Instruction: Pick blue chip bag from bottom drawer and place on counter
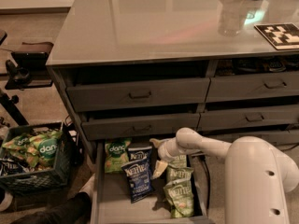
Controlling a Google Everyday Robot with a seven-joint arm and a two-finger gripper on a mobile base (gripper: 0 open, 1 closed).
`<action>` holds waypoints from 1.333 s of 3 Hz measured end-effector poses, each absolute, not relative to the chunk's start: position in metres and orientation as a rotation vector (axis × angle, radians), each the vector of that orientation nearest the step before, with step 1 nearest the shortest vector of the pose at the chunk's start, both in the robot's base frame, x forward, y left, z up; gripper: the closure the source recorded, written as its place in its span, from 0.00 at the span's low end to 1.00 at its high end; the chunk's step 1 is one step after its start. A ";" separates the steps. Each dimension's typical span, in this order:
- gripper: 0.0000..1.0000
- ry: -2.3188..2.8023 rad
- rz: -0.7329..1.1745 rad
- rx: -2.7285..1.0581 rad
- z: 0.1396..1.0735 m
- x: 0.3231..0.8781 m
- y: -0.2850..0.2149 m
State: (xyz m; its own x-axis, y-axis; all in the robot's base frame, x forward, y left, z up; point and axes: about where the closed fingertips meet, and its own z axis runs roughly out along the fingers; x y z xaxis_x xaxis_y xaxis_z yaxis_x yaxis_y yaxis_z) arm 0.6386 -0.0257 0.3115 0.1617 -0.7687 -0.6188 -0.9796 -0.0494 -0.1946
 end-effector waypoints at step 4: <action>0.00 1.745 0.729 -1.797 0.227 0.662 0.000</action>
Offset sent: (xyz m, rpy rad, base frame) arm 0.0337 0.0133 -0.0712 0.0681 0.1185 -0.0425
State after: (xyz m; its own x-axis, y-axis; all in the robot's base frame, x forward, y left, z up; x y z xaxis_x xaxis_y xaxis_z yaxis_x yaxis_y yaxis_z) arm 0.6623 0.0000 0.2272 0.0218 -0.7157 -0.6980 -0.9996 -0.0285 -0.0020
